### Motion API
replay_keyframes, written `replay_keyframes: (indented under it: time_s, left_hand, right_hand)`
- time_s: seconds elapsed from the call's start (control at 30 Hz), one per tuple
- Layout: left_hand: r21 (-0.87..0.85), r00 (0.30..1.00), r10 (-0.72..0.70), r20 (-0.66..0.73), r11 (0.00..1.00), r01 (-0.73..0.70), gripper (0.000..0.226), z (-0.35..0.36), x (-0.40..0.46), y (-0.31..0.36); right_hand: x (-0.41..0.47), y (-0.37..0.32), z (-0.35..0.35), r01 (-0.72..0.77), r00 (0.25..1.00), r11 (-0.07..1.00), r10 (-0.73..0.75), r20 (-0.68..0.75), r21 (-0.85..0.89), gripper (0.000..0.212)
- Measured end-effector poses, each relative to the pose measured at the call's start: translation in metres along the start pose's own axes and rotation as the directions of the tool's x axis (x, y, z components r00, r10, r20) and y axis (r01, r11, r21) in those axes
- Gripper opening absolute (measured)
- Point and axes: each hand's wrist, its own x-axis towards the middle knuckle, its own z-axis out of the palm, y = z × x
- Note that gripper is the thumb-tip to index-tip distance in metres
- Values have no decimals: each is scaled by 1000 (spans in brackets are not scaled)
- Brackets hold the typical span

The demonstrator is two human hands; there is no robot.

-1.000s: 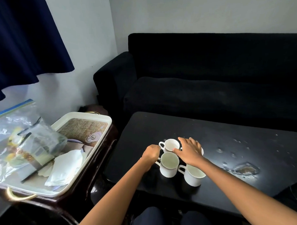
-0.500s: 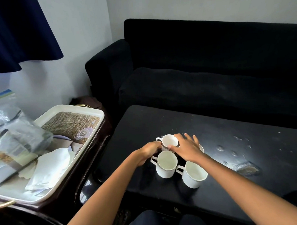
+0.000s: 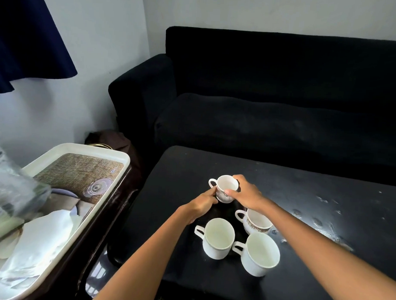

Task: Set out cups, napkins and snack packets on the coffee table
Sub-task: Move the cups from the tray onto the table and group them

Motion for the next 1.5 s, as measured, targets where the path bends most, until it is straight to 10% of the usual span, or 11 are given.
replay_keyframes:
  time_s: [0.73,1.0,1.33,1.5]
  left_hand:
    - [82,994,-99,-55,991,103,70,-3,74,21]
    - [-44,989,-119,-85,992,115,50,-7,62,7]
    - [107,969,-237,71,967,229,48,-3,1,23]
    - [286,954,-278,109,928,238,56,6,-33,38]
  right_hand:
    - [70,9,-16,-51,999,946,46,23,319,65]
    - [42,36,-32,-220,975,741,186,121,634,70]
    - [-65,77,-39,-254,967,787,219,129,563,21]
    - [-112,69,-26,-218,975,878,179,130,427,40]
